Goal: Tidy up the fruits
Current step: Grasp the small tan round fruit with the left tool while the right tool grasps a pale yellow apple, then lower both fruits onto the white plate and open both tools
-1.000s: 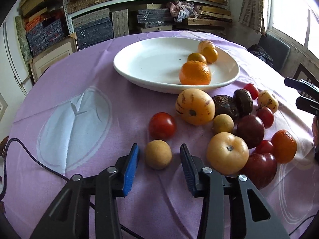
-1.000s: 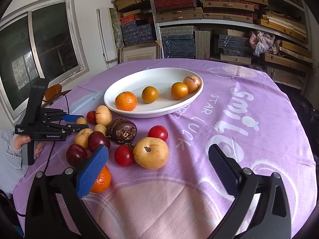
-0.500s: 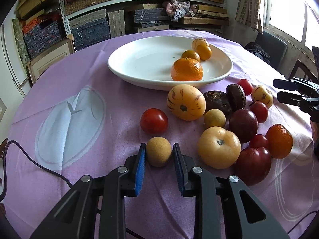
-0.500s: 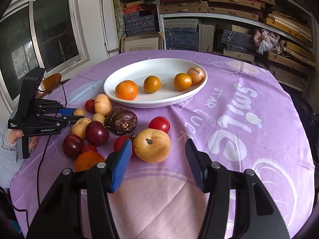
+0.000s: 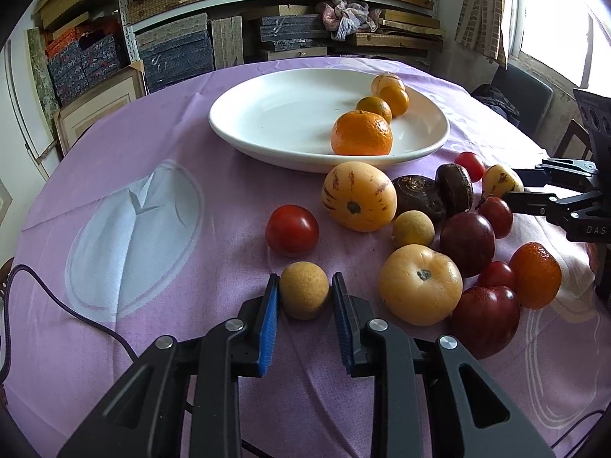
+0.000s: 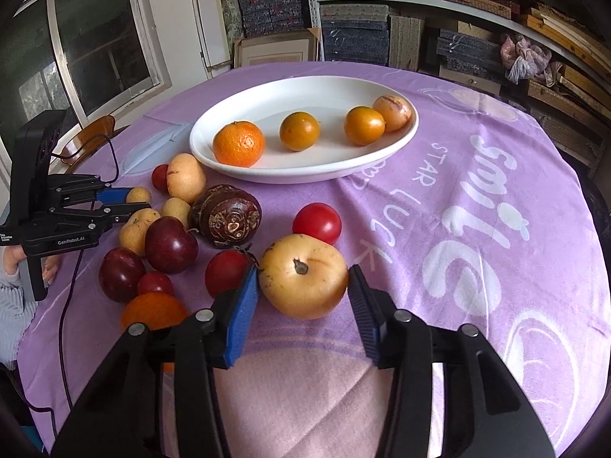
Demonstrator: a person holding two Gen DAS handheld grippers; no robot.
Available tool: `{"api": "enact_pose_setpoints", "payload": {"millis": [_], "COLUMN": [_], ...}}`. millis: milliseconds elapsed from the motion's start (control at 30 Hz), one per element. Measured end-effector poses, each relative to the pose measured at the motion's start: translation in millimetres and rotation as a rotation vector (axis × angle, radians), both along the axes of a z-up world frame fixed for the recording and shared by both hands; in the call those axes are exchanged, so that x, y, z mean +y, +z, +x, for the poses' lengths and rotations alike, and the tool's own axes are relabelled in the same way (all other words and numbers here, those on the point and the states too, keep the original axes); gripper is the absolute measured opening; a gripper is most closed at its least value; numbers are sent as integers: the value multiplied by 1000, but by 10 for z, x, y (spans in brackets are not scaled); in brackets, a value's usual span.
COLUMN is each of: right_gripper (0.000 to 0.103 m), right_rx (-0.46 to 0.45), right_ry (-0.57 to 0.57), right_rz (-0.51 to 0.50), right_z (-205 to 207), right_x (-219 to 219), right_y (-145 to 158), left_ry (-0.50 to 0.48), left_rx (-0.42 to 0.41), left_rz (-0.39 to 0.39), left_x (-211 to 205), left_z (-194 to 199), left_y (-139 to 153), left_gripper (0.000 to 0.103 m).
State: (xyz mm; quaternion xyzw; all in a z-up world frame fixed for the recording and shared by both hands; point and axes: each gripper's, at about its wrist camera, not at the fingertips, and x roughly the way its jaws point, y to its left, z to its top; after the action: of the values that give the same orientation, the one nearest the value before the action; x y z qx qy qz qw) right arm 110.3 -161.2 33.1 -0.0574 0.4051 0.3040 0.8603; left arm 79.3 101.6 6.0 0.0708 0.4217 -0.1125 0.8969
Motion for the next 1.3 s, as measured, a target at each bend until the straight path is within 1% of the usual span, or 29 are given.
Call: {"api": "enact_pose_setpoints", "payload": {"millis": [167, 233, 267, 333, 467, 533, 633, 800, 900, 967, 1067, 1133, 1233, 1267, 1300], "right_gripper": [46, 46, 46, 46, 46, 46, 46, 46, 46, 46, 46, 46, 47, 48, 58], "right_rx": [9, -4, -14, -24, -27, -53, -79, -159, -175, -163, -153, -140, -148, -155, -161], "right_ry": [17, 20, 17, 9, -8, -15, -23, -18, -9, -6, -6, -8, -13, -14, -15], "right_rz": [13, 8, 10, 19, 37, 30, 35, 21, 3, -5, -29, -31, -26, -7, 15], "right_z": [11, -10, -21, -37, -47, -74, -68, 101, 291, 451, 655, 759, 838, 835, 824], "right_x": [5, 12, 6, -21, -81, -99, -133, 0, 198, 338, 492, 520, 505, 477, 444], "right_y": [-15, 0, 14, 32, 50, 81, 222, 601, 653, 607, 491, 429, 377, 383, 406], "left_ry": [0, 1, -2, -2, 7, 19, 40, 78, 98, 116, 125, 121, 112, 113, 112], "left_rx": [1, -3, -7, -16, -54, -60, -60, -126, -132, -128, -106, -92, -84, -84, -83], "left_rz": [-6, 1, 6, 20, -4, -17, -31, -77, -76, -65, -77, -70, -66, -66, -69], "left_x": [9, 2, -16, -43, -37, -7, 48, 112, 97, 72, 35, 0, -58, -67, -74], "left_z": [-1, -5, -17, -30, -93, -95, -40, 221, 522, 721, 954, 1079, 1197, 1222, 1241], "left_y": [-4, -1, -2, 4, 64, 82, 141, 574, 716, 727, 667, 608, 534, 518, 508], "left_gripper": [28, 27, 25, 25, 25, 25, 25, 25, 25, 25, 25, 25, 25, 25, 25]}}
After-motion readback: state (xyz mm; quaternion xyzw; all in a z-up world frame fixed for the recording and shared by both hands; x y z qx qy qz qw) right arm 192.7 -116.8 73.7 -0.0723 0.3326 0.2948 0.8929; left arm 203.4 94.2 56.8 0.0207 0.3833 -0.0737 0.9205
